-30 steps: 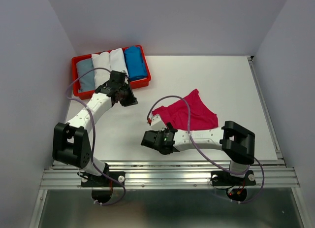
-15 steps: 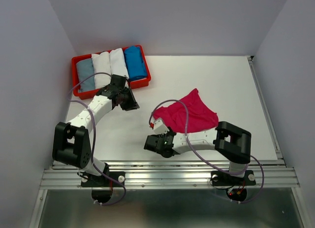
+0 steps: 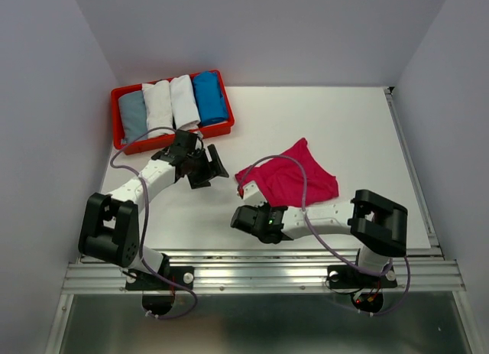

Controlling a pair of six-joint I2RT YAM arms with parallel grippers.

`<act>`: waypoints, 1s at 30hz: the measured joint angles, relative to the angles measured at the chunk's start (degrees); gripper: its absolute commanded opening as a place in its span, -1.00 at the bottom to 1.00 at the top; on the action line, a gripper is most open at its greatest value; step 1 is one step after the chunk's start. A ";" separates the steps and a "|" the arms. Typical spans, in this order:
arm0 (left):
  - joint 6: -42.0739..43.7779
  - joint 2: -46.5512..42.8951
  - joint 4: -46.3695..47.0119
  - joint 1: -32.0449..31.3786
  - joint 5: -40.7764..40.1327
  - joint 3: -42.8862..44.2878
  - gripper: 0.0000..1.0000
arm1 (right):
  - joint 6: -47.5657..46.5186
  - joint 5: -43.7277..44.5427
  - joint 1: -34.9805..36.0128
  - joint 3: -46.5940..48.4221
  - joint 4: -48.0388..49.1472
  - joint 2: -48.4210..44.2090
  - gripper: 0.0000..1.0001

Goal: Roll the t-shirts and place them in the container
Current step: Roll the T-shirt to the center of the board.

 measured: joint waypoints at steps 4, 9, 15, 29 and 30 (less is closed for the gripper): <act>-1.20 0.17 2.47 -1.70 1.81 -2.43 0.74 | 0.17 -3.78 -0.92 -1.99 3.06 -2.93 -0.99; -2.89 3.08 7.23 -4.44 3.87 -2.95 0.74 | 1.05 -8.90 -2.97 -5.16 7.34 -7.58 -0.99; -4.59 6.82 11.98 -5.90 5.99 -4.61 0.75 | 2.56 -13.70 -5.88 -8.76 11.02 -12.76 -0.98; -7.96 11.23 22.14 -7.17 9.42 -6.45 0.79 | 4.83 -17.81 -7.91 -11.69 14.10 -16.79 -0.99; -8.31 11.78 22.80 -7.32 9.46 -6.47 0.79 | 4.87 -17.92 -7.91 -11.69 14.10 -16.81 -0.99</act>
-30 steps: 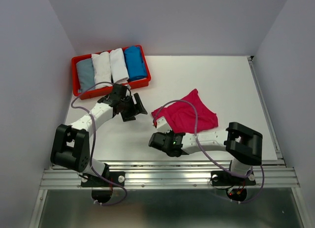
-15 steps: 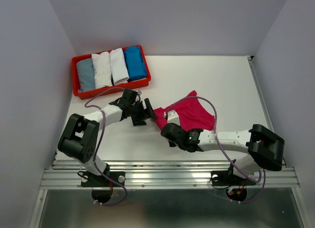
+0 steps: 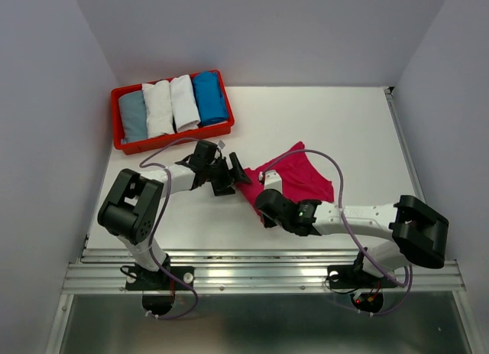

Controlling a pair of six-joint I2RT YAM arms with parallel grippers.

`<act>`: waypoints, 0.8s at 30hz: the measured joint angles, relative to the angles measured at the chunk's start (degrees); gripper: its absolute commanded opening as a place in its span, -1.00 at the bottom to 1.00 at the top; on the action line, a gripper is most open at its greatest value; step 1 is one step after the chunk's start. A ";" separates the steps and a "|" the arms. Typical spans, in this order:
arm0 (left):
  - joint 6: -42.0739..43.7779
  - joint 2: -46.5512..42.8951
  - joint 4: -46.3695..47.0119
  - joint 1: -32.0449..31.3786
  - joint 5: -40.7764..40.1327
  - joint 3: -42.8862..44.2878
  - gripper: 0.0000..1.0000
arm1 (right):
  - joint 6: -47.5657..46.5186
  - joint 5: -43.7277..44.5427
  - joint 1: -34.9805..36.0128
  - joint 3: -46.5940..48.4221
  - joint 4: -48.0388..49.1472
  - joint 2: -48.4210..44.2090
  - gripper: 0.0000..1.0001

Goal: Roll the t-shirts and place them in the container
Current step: Roll the T-shirt to the center of the board.

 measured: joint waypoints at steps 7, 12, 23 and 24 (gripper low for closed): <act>-2.51 1.84 4.61 -0.81 0.48 -0.02 0.51 | 0.50 -0.39 -0.33 -0.98 0.44 -1.01 -0.99; -4.31 4.76 7.39 -1.25 0.57 0.07 -0.66 | 1.29 -0.68 -0.39 -2.21 0.55 -1.90 -0.99; -3.61 6.03 -1.11 -1.51 -2.45 5.55 -1.00 | -2.05 0.31 -0.63 2.23 -4.35 -1.73 0.70; -3.61 6.03 -2.32 -1.51 -2.84 6.14 -1.00 | -2.78 0.81 -0.63 3.41 -4.98 -1.68 0.74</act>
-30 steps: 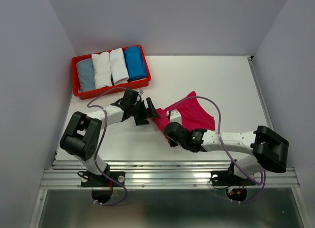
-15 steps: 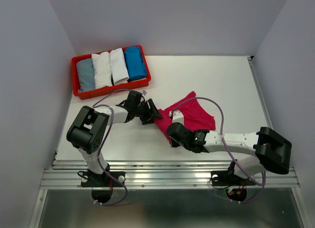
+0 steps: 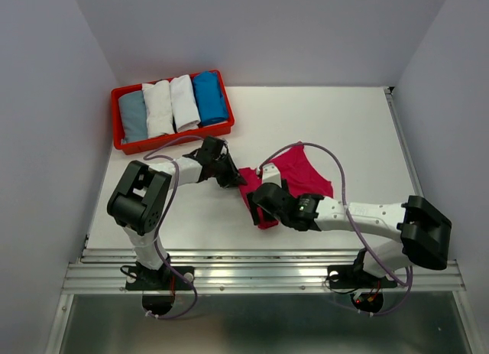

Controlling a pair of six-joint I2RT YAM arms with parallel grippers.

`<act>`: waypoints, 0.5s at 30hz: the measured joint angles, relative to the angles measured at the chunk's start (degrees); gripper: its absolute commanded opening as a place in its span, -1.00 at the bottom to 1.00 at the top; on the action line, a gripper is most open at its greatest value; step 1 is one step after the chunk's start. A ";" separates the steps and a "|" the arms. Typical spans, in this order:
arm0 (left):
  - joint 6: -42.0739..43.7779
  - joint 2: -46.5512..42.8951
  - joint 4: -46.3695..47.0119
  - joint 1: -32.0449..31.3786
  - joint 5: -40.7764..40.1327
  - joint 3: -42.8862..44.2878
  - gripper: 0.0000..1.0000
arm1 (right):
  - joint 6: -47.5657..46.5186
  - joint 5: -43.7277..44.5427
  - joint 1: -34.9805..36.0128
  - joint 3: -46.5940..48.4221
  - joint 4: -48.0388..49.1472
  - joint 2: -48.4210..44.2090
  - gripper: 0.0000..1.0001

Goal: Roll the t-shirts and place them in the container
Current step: Roll the T-shirt to the center of the board.

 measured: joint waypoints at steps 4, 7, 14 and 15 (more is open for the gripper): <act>-0.44 -0.02 -3.34 0.00 -0.94 0.94 -1.00 | -2.58 3.23 1.62 5.79 -3.63 2.49 0.80; -0.83 -0.02 -5.29 0.00 -1.22 1.31 -1.00 | -3.76 6.56 4.63 10.69 -7.19 6.82 0.80; -1.36 -0.02 -7.96 0.00 -1.86 2.56 -1.00 | -4.79 13.05 10.40 15.50 -12.70 16.74 0.75; -1.36 -0.02 -8.24 0.00 -2.01 2.62 -1.00 | -4.87 14.27 11.06 15.76 -13.75 18.10 0.73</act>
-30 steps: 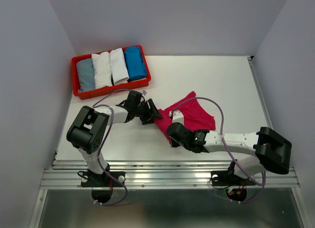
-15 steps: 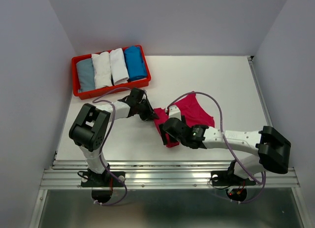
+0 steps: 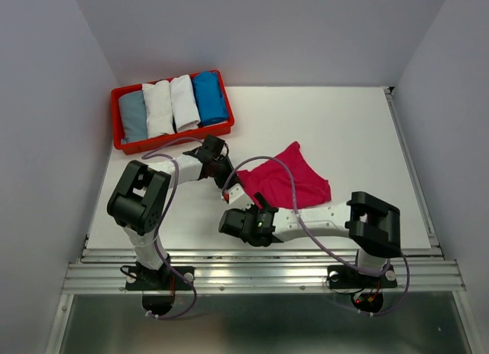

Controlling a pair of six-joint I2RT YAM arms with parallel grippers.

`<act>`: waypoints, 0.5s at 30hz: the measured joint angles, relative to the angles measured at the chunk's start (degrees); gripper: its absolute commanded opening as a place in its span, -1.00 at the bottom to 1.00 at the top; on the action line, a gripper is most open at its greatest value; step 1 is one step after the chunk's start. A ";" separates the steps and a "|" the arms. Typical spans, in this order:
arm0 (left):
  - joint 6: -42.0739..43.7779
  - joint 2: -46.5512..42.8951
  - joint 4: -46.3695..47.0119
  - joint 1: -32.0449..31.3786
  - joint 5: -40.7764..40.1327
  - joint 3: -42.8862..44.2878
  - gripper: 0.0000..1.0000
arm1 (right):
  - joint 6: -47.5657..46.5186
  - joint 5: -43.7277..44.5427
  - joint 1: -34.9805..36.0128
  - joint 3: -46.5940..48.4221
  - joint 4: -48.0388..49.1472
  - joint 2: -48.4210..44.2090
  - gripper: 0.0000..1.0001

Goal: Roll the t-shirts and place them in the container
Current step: Roll the T-shirt to the center of the board.

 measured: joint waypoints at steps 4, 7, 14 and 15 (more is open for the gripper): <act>0.00 0.00 -0.92 0.00 -0.48 0.11 -1.00 | -0.17 3.65 1.84 1.40 -2.45 4.35 0.68; 0.00 0.00 -1.31 0.00 -0.59 0.22 -1.00 | -0.20 5.75 2.40 1.75 -3.52 6.51 0.59; 0.02 0.00 -1.70 0.00 -0.70 0.37 -1.00 | 0.39 9.22 2.43 1.81 -3.48 8.39 0.05; 0.02 0.00 -1.73 0.00 -0.70 0.37 -1.00 | 0.59 9.99 2.43 1.81 -3.48 8.85 -0.03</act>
